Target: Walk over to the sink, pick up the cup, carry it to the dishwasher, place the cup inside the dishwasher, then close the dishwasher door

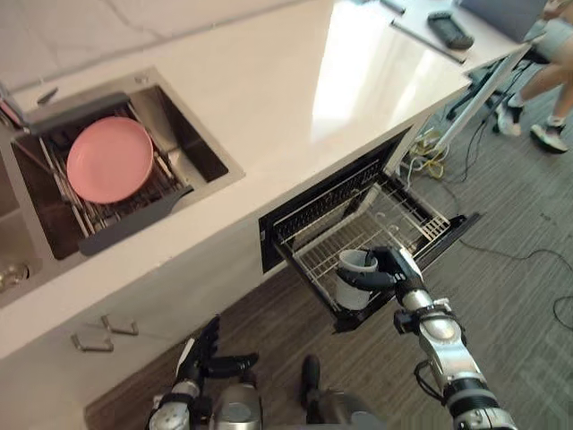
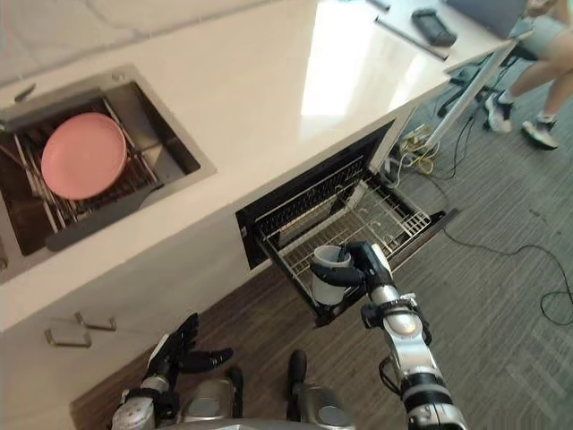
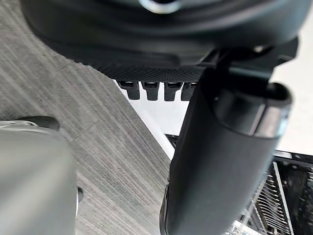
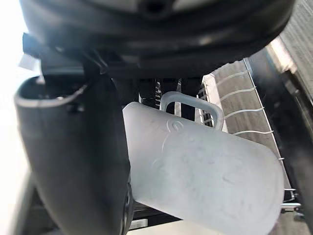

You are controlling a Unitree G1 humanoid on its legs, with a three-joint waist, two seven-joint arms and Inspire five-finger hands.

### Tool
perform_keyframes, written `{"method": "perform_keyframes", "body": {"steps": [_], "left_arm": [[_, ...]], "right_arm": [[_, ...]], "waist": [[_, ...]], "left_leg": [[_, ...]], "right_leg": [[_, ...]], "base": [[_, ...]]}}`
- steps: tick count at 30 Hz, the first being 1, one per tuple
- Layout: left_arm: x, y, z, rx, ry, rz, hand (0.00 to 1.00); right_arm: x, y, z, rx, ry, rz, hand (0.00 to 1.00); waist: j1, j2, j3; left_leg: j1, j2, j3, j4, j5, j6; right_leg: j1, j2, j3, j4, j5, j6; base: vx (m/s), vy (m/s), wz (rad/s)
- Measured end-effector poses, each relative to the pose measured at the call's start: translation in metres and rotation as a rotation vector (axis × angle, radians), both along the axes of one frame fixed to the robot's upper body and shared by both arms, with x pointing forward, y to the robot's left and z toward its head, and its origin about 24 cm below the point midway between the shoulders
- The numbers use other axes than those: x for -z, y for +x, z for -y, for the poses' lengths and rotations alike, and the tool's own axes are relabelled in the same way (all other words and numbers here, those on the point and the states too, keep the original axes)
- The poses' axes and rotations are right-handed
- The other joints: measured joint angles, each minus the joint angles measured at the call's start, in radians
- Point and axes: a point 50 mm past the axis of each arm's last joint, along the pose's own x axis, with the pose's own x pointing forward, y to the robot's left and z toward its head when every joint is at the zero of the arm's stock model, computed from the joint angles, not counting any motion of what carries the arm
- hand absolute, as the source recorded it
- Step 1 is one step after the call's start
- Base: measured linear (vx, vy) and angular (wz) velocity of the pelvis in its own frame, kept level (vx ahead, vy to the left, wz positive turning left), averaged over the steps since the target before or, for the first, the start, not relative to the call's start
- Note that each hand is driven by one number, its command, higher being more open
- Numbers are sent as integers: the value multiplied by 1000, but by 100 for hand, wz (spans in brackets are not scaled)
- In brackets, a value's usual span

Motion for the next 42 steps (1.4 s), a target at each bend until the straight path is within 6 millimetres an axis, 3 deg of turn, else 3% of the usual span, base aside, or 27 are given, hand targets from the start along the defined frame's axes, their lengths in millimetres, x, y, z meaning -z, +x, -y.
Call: {"method": "perform_keyframes", "body": {"steps": [4,14,19,26,27,42], "left_arm": [[-12,25,0,-24,-21,74,100],[-18,39,11,-67,-113,129,100],[-19,46,23,-53,-150,153,100],[-24,55,33,-25,-163,180,100],[-25,57,35,-20,-168,183,100],[-31,69,53,7,-207,216,100]], "right_arm": [[-33,29,9,10,-52,85,0],[-86,61,31,32,-216,170,0],[-99,66,33,20,-272,186,0],[-99,70,22,-40,-297,177,0],[-99,70,21,-43,-295,178,100],[-100,78,7,-28,-288,180,100]], "waist": [[9,4,78],[23,52,116],[27,67,124],[27,68,124],[27,68,124],[21,75,120]], "left_leg": [[-88,-6,1,57,-4,10],[-161,-48,-5,0,47,31],[-179,-56,-5,-18,65,33],[-203,-61,-19,-30,94,29],[-206,-63,-23,-40,103,28],[-220,-58,-47,-73,125,13]], "right_leg": [[-63,-10,2,1,26,4],[-163,-49,-7,11,40,5],[-200,-58,-11,36,39,4],[-243,-69,-34,81,9,-16],[-251,-72,-42,86,5,-16],[-289,-76,-85,122,-6,-21]], "base": [[-126,66,0],[-27,41,6],[0,3,1],[-34,-16,8],[-29,-30,15],[20,-4,5]]}}
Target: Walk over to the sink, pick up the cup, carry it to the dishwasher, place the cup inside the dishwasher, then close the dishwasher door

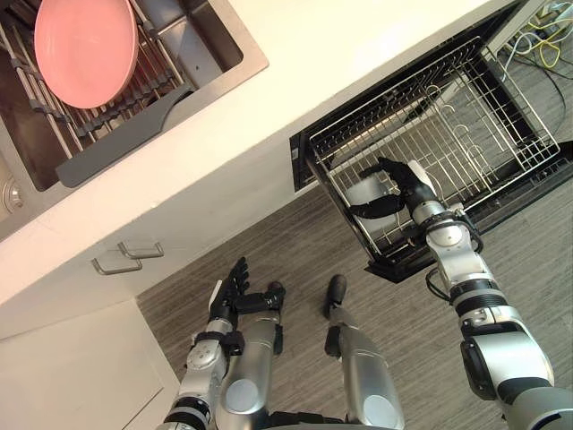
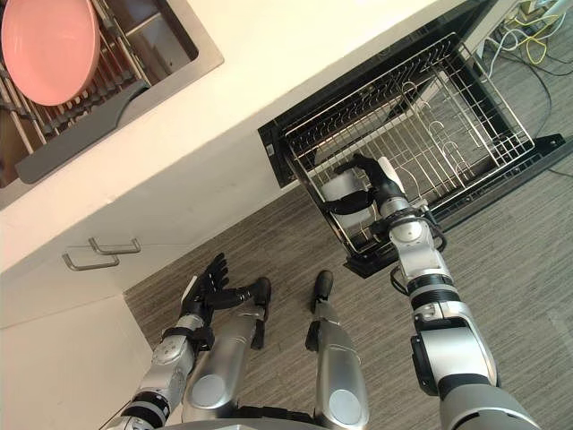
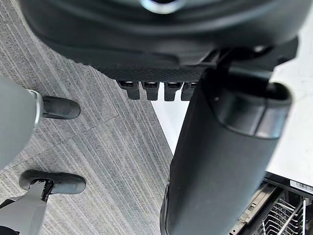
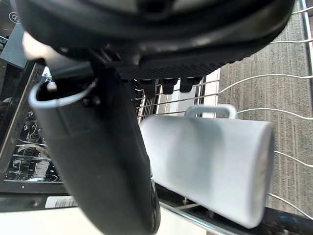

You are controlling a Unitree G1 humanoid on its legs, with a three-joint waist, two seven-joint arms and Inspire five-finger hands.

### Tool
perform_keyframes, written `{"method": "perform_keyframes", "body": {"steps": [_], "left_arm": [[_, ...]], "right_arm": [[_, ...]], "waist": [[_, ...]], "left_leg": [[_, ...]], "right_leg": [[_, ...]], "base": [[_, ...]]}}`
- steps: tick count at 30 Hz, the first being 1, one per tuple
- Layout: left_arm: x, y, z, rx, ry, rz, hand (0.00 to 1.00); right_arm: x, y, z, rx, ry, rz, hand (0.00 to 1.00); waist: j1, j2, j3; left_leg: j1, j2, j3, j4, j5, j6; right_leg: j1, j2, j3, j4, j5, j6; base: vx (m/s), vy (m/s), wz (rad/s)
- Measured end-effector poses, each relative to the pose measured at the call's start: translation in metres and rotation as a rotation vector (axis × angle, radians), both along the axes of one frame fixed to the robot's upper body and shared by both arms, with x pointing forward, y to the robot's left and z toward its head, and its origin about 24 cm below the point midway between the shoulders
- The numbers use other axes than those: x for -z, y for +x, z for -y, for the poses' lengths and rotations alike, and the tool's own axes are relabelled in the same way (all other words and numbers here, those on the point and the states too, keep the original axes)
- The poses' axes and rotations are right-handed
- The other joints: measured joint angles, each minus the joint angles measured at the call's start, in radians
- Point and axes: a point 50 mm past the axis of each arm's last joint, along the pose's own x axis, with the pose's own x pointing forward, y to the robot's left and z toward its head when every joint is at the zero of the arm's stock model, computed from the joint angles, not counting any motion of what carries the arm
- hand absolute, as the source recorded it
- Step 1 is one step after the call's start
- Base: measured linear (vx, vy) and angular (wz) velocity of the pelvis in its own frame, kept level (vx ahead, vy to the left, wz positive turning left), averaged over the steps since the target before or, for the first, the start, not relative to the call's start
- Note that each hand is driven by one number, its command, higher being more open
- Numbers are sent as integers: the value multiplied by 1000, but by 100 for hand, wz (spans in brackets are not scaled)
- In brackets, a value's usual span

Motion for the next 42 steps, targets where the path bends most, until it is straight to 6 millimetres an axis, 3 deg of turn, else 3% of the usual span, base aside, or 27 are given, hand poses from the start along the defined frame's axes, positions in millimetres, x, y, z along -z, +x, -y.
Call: {"method": "perform_keyframes", "body": {"steps": [10,17,22,26,33,38,42], "left_arm": [[-2,4,4,3,-10,12,100],[-2,4,3,-2,-7,9,100],[4,-3,-7,-30,23,-24,100],[20,-23,-11,-46,31,-105,100],[46,-69,-20,-60,82,-258,100],[54,-91,-25,-92,88,-305,100],[60,-110,-24,-104,79,-348,100]], "right_arm": [[-1,-3,1,35,46,55,100],[-18,-27,0,44,148,243,100],[-5,-52,-22,8,253,289,100],[22,-80,-26,40,301,245,100],[38,-126,-28,65,372,278,100],[59,-148,-31,90,447,223,100],[70,-166,-36,89,498,178,100]], "waist": [[-1,2,-1],[-10,-2,-4],[-34,-46,-35],[-43,-72,-85],[-69,-79,-167],[-77,-68,-231],[-83,-44,-265]], "left_leg": [[7,4,-4,-1,7,-8],[52,5,-3,-11,6,-9],[89,10,5,-14,0,-12],[134,16,20,-11,-19,-10],[215,23,37,-26,-48,-8],[290,23,36,-62,-51,-13],[336,20,32,-80,-54,-16]], "right_leg": [[-4,-6,-22,32,-27,-1],[35,-4,-23,31,-28,-1],[70,4,-16,27,-35,2],[119,15,-4,7,-36,3],[211,29,13,-43,-28,4],[286,31,16,-74,-30,11],[332,27,8,-73,-43,18]], "base": [[0,0,0],[12,13,-1],[14,19,-6],[23,29,-10],[69,39,-9],[72,35,-1],[7,29,7]]}}
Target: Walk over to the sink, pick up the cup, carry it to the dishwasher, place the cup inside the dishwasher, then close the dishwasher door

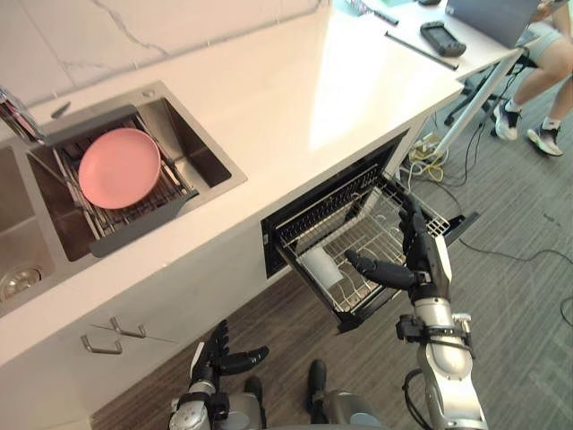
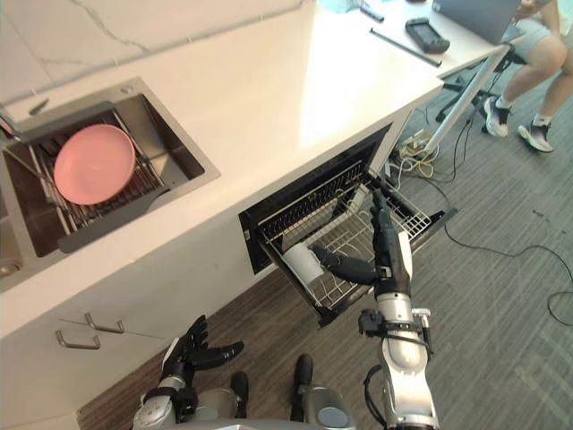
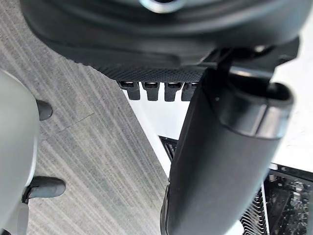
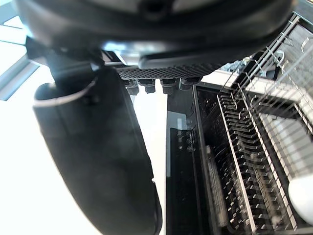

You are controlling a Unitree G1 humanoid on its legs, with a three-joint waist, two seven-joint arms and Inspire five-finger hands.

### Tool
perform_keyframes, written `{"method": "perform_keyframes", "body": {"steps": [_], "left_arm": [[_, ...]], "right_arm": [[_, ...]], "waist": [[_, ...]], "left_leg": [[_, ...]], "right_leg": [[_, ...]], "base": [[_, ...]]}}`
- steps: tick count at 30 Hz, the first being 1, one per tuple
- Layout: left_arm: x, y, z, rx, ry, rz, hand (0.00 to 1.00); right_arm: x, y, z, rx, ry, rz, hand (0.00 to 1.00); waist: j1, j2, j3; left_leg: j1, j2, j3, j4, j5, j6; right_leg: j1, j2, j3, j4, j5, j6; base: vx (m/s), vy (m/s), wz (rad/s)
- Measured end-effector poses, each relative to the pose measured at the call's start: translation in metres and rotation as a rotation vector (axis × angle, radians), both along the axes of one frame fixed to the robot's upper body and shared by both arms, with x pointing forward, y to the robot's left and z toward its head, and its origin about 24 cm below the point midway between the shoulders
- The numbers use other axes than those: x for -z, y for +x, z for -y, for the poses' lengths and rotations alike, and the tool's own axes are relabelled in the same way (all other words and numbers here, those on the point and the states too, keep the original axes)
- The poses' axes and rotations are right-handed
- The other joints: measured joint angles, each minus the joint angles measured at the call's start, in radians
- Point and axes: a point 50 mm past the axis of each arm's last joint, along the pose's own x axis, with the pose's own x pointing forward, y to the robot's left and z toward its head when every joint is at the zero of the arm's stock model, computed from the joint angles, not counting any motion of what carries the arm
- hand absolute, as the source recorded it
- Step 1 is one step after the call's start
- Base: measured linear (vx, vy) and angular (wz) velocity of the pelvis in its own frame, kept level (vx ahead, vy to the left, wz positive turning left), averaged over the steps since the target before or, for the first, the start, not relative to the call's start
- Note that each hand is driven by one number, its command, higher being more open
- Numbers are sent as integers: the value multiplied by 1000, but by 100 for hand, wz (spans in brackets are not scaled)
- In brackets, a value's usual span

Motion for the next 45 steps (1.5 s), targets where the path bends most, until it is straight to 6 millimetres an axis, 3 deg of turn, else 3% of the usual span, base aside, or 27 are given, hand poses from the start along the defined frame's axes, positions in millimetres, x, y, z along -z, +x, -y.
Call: {"method": "perform_keyframes", "body": {"steps": [3,5,8,11,17,18,20,21,23,25,26,27,28,29,31,36,44,45], "left_arm": [[3,-11,3,-25,-19,-17,100],[4,-18,4,-14,-30,-24,100],[5,-21,7,-17,-43,-21,100],[3,-21,6,-7,-43,-5,100],[3,-21,1,12,-38,-3,100],[2,-19,-1,16,-32,3,100],[2,-20,-4,20,-21,-6,100],[2,-20,-6,22,-13,-8,100],[2,-21,-10,29,-1,-12,100],[1,-20,-16,41,18,-18,100],[1,-21,-17,40,20,-21,100],[0,-20,-19,41,26,-19,100],[1,-20,-19,29,22,-24,100],[3,-24,-15,6,7,-36,100],[4,-24,-7,0,-19,-41,100],[6,-23,1,30,-29,-44,100],[7,-24,-1,34,-25,-58,100],[10,-26,-3,54,-11,-83,100]], "right_arm": [[-1,-13,-1,-13,10,5,100],[-3,-23,4,12,13,23,100],[-7,-25,17,62,-12,41,100],[-12,-20,12,24,-1,79,100],[-14,-14,6,-2,6,108,100],[-12,-13,7,9,7,98,100],[-1,-13,9,30,16,50,100],[3,-14,8,36,20,32,100],[2,-13,7,27,18,37,100],[-3,-13,7,22,3,59,100],[-5,-12,8,22,0,68,100],[-10,-12,7,20,0,89,100],[-18,-11,7,8,-14,124,100],[-24,-8,6,-13,-31,146,100],[-32,-6,6,-33,-52,177,100],[-37,6,0,-98,-66,191,100],[1,14,5,-109,-80,-32,100],[14,13,5,-109,-74,-93,100]], "waist": [[-5,18,-30],[-25,20,-48],[-28,28,-57],[0,31,-63],[-4,14,-61],[-6,1,-52],[-16,-11,-45],[-19,-8,-46],[-20,-15,-47],[-31,-28,-44],[-33,-29,-45],[-33,-43,-51],[-30,-40,-52],[-19,-15,-63],[-11,1,-73],[-4,-5,-87],[-5,-5,-93],[-12,13,-104]], "left_leg": [[9,2,3,-3,-20,10],[17,62,171,4,-21,12],[10,98,279,50,-12,3],[7,73,284,78,-32,14],[-5,4,269,106,-79,69],[8,-21,256,124,-98,77],[51,-45,205,132,-114,84],[77,-47,171,132,-118,92],[90,-44,126,132,-128,95],[89,-25,47,150,-131,66],[86,-18,31,163,-139,55],[74,-15,12,194,-155,34],[68,-4,-2,225,-184,15],[67,27,8,230,-190,2],[79,49,25,196,-186,-9],[125,44,24,79,-131,-20],[142,30,20,-16,-70,-21],[147,36,2,-89,-10,-29]], "right_leg": [[11,-11,-27,28,-24,2],[33,-47,-104,59,-53,13],[50,-101,-180,129,-99,37],[60,-140,-187,153,-117,61],[17,-231,-176,274,-173,128],[-32,-280,-140,438,-197,124],[-118,-326,-49,709,-144,75],[-132,-309,6,768,-154,90],[-133,-261,42,751,-213,89],[-132,-169,79,635,-257,84],[-128,-150,86,591,-254,84],[-107,-131,93,491,-194,77],[-70,-124,81,424,-185,89],[-32,-99,52,362,-187,84],[-1,-85,21,314,-187,82],[42,-74,11,216,-163,80],[79,-70,-3,100,-100,82],[79,-54,-18,66,-69,65]], "base": [[-27,20,30],[-17,15,95],[-4,100,97],[-15,167,28],[28,136,12],[105,110,37],[136,94,69],[165,20,86],[186,-55,78],[244,-157,100],[152,-125,85],[153,-149,68],[207,-187,55],[212,-184,36],[181,-121,28],[68,-32,8],[-1,11,5],[0,0,0]]}}
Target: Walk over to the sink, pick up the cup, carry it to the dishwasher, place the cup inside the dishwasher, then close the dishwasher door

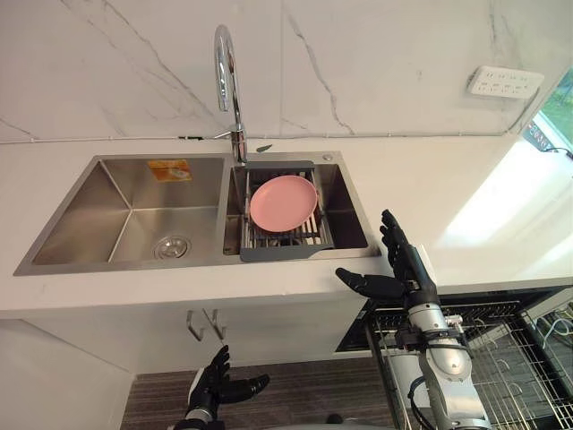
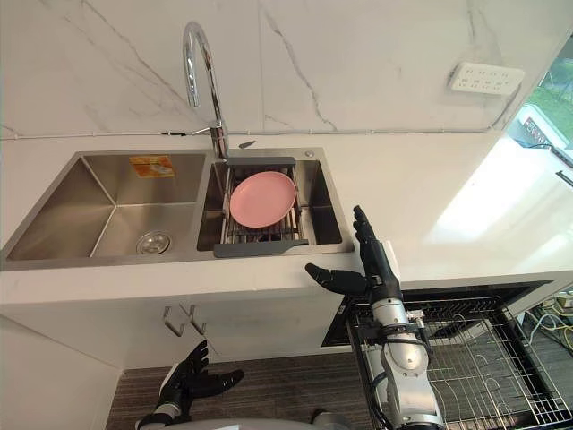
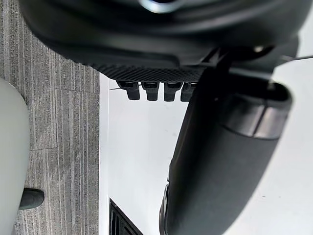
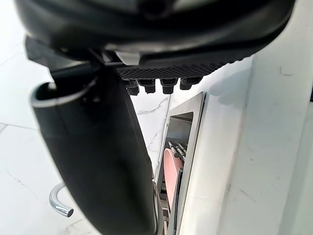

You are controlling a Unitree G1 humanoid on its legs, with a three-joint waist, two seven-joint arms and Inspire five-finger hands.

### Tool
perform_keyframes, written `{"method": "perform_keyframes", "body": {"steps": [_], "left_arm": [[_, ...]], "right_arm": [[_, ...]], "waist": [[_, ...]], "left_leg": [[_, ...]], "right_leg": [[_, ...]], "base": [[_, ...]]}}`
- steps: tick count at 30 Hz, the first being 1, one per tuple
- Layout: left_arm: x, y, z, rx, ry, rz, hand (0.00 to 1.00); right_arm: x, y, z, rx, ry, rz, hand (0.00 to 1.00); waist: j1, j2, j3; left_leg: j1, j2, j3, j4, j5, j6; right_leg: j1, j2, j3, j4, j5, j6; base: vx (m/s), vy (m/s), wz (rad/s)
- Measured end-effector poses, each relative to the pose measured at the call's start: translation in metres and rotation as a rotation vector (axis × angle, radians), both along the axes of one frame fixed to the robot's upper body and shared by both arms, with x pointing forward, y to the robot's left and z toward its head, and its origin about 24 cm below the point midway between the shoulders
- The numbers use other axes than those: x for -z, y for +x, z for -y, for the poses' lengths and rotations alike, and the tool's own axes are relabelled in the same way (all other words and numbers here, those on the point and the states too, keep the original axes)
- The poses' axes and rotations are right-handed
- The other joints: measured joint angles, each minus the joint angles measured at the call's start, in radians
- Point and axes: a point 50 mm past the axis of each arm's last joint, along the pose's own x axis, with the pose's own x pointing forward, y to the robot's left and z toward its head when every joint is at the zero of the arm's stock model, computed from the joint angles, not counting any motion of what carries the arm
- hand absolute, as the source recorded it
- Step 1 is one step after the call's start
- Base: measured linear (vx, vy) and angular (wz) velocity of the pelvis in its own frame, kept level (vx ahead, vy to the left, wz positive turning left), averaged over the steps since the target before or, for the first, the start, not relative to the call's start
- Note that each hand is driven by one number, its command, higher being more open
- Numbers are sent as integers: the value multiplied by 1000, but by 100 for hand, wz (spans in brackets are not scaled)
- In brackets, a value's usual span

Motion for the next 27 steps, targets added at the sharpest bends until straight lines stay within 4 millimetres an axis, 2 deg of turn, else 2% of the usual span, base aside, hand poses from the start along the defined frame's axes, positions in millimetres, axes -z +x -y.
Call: {"method": "perform_keyframes", "body": {"steps": [8,12,20,23,27], "left_arm": [[1,-1,-1,-2,2,-7,100],[4,-6,-1,-5,1,-32,100],[4,-6,-2,-6,-2,-31,100],[3,-5,-2,-14,-5,-25,100],[1,-2,-5,-23,-2,-5,100]], "right_arm": [[2,-2,1,20,4,-6,100],[4,-6,5,80,11,-11,100],[3,-7,7,176,53,12,100],[2,-7,7,172,52,17,100],[-2,-6,6,163,50,35,100]], "waist": [[-5,6,0],[-24,21,-4],[-18,25,1],[-16,23,9],[8,15,30]], "left_leg": [[6,3,19,-7,-1,-1],[6,3,28,-17,-1,-2],[2,7,74,2,-11,-18],[1,3,81,33,-26,-34],[-30,2,81,136,-89,-2]], "right_leg": [[-3,4,15,-7,3,-1],[-9,1,20,-13,4,-1],[7,-11,-4,-10,-3,7],[21,-26,-20,14,-21,15],[-14,-47,-16,128,-88,19]], "base": [[0,0,-6],[6,12,-4],[8,10,8],[-14,14,18],[-55,22,2]]}}
